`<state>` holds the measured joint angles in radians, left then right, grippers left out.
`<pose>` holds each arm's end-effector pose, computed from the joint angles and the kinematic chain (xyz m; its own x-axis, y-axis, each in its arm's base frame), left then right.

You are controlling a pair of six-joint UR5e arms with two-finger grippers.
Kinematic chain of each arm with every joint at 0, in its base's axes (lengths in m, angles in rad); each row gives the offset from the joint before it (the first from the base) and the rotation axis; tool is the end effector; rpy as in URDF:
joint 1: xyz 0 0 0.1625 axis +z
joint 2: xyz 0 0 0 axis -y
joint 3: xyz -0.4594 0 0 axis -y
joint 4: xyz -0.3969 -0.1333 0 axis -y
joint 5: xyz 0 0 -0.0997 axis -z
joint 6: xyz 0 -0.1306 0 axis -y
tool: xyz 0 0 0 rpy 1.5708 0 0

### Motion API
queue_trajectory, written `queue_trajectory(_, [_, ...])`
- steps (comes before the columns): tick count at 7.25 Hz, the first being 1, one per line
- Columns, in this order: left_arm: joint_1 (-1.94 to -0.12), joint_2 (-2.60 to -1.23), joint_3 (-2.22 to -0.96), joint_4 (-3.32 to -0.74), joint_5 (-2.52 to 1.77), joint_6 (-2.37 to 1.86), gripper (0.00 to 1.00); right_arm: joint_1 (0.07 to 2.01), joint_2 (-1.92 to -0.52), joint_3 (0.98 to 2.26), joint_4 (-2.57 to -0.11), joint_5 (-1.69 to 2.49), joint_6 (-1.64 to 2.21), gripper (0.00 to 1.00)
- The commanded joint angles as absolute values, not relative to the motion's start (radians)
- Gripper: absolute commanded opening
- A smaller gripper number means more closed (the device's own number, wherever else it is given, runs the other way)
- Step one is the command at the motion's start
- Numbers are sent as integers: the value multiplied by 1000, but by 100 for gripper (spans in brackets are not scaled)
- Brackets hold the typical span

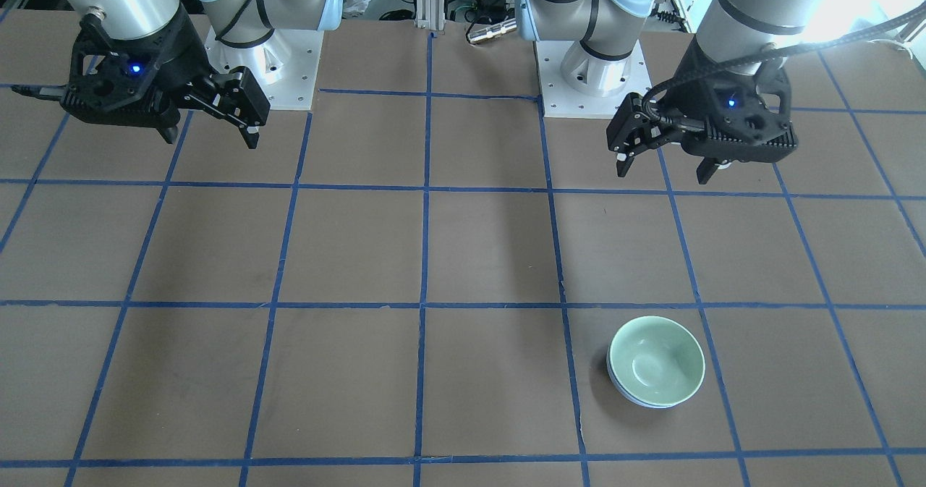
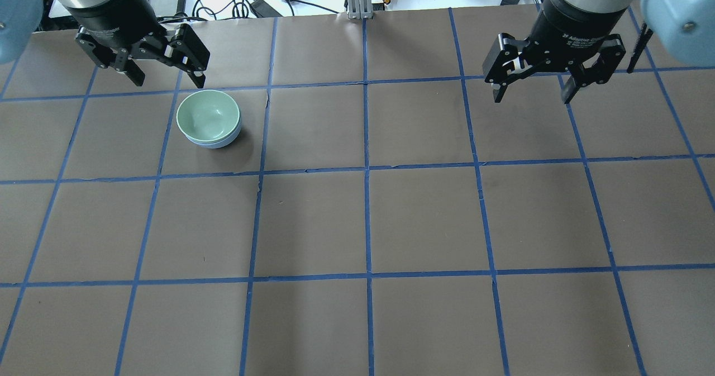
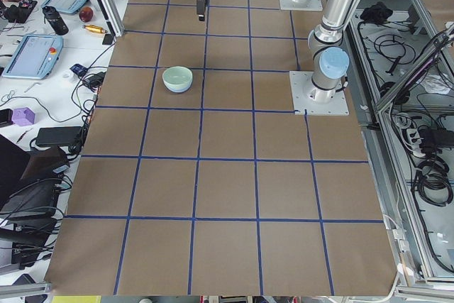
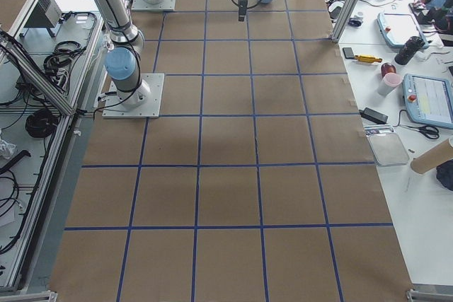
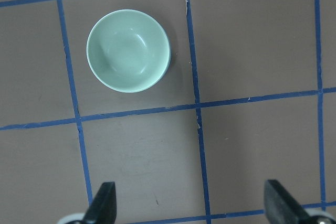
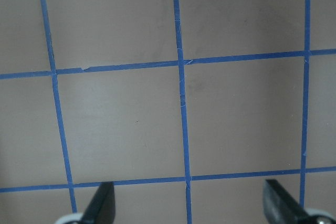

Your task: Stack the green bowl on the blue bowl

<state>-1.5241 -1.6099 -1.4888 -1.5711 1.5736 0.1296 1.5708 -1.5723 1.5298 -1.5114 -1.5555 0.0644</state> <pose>-0.1085 -0.5253 0.5123 -0.9966 0.0826 -0.0083 0.0828 0.9957 -0.0419 0.1353 -0.4933 0.5065 -0.9978 0.0646 -0.0142 0.0643 0.9978 0.0178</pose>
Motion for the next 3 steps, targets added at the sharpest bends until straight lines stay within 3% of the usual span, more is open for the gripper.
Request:
queue_trajectory(1, [-1528,-1569,-1543,-1565,1569,76,100,1571,-1572,1529,-1511,-1555,64,100])
queue_trajectory(3, [-1528,-1566,-1546,-1563,1568,74,100,1571,-1572,1529,-1512,-1555,64,100])
